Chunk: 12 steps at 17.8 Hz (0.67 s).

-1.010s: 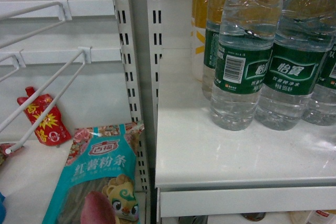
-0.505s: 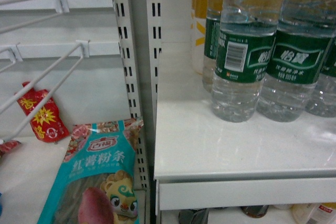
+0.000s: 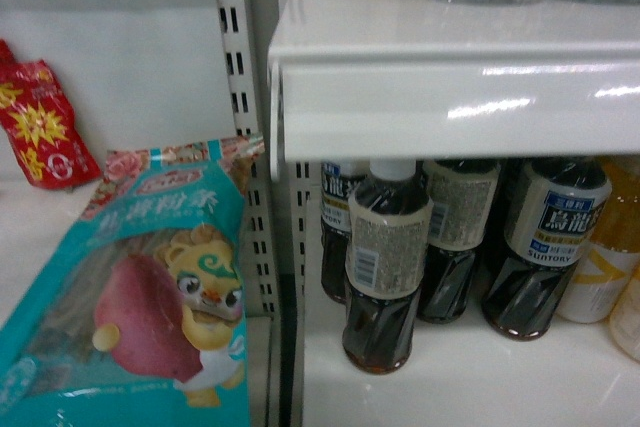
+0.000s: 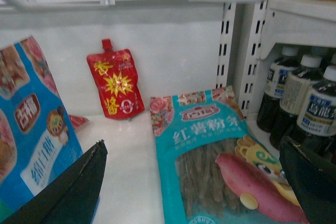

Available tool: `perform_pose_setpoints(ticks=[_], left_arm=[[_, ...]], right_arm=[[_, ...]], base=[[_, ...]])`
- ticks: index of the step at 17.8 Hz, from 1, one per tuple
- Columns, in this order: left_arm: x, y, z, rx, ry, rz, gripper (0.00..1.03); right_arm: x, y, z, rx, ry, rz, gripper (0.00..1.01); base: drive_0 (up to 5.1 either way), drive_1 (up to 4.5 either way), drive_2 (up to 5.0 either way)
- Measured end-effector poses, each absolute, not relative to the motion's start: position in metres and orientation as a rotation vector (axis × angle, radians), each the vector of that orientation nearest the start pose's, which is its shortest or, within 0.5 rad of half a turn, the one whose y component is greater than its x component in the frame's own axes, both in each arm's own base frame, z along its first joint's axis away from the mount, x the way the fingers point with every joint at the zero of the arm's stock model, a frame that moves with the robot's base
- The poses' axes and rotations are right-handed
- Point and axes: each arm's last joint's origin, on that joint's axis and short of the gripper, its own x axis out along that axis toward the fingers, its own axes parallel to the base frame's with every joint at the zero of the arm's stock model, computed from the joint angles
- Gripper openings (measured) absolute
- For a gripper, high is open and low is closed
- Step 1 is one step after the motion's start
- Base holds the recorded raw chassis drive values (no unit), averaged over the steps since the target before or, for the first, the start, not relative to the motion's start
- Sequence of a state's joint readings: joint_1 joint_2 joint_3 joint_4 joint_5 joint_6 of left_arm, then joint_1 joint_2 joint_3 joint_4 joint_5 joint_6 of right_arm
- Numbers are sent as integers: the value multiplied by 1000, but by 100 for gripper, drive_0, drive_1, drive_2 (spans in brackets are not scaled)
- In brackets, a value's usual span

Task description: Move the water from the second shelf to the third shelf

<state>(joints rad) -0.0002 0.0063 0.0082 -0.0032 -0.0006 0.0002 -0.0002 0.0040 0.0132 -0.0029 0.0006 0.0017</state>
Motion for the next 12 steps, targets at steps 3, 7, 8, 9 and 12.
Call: perform_pose_setpoints(ticks=[3, 7, 8, 9, 12], left_arm=[[98, 0, 166, 0, 1, 1, 98], [98, 0, 165, 0, 5, 0, 98], [98, 0, 165, 0, 4, 0, 98], [98, 0, 165, 0, 4, 0, 98], [98, 0, 165, 0, 4, 0, 98]], right_arm=[[97, 0, 167, 1, -5, 0, 98], [97, 0, 167, 1, -2, 0, 98], [97, 0, 167, 1, -3, 0, 98], [97, 0, 167, 1, -3, 0, 98], [97, 0, 167, 1, -4, 0, 98]], base=[[0, 0, 0], [0, 0, 0], [0, 0, 0], [0, 0, 0], [0, 0, 0]])
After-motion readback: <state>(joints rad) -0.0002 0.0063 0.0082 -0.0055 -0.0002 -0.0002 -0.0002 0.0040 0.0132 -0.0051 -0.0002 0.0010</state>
